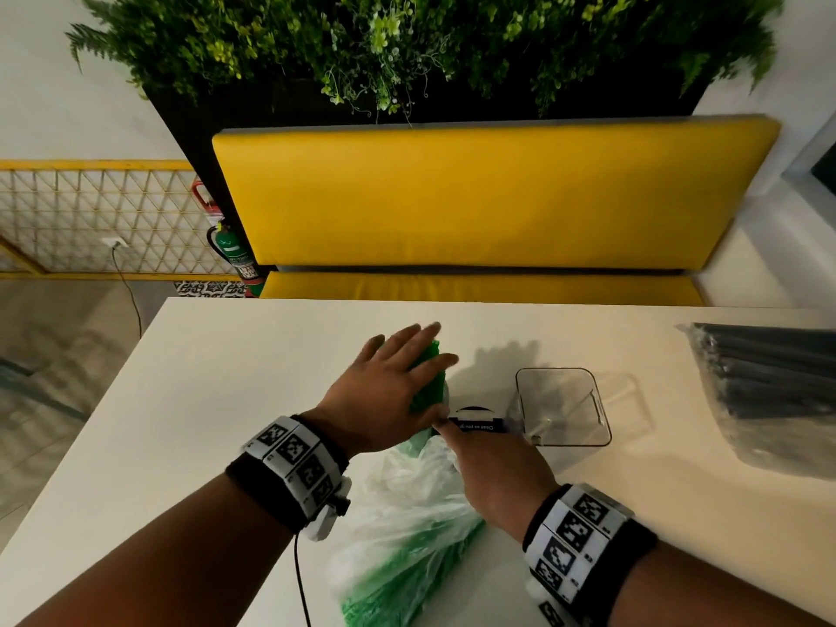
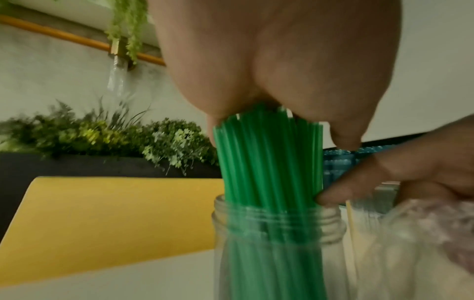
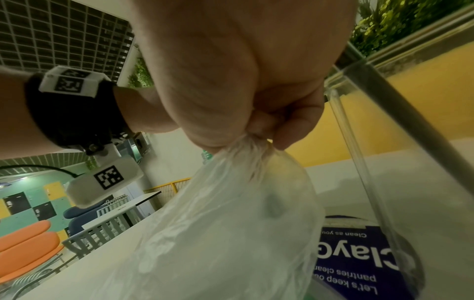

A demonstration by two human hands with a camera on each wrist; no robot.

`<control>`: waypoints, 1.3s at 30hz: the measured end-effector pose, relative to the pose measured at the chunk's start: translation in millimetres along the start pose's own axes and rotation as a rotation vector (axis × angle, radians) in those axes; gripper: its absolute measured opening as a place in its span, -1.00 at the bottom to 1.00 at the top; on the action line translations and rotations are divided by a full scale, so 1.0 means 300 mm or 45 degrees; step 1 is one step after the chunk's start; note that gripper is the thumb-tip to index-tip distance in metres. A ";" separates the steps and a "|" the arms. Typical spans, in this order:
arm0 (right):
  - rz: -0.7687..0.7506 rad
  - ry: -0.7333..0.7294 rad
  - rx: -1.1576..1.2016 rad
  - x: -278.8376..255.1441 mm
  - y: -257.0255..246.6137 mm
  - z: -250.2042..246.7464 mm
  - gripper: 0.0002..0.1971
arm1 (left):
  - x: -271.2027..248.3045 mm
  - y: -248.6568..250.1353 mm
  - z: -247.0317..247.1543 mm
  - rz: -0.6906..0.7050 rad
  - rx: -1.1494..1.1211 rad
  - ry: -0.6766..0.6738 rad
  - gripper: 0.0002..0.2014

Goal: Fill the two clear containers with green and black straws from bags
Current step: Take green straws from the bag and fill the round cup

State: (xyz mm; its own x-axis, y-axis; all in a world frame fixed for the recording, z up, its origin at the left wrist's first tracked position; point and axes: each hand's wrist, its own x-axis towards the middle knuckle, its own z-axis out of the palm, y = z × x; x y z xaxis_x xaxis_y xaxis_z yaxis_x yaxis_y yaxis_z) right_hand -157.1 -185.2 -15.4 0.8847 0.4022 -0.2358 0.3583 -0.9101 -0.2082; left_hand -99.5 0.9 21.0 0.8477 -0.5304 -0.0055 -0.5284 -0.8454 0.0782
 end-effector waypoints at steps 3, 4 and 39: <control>0.000 -0.010 0.019 0.005 0.006 0.009 -0.15 | -0.012 -0.002 -0.036 0.070 -0.066 0.274 -0.48; 0.003 -0.015 0.030 0.005 0.010 0.011 -0.15 | -0.008 -0.005 -0.052 0.067 -0.082 0.444 -0.50; 0.014 -0.028 0.512 -0.120 0.065 -0.011 -0.29 | -0.134 0.120 -0.219 0.013 -0.266 0.655 -0.73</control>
State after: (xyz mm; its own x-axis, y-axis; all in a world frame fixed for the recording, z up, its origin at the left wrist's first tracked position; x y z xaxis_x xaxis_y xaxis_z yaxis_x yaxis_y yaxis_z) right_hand -181.0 -217.9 -7.8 0.8794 0.3990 -0.2595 0.2000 -0.8045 -0.5592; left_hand -149.7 -4.1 89.6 0.7836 -0.3947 0.4797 -0.5605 -0.7822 0.2721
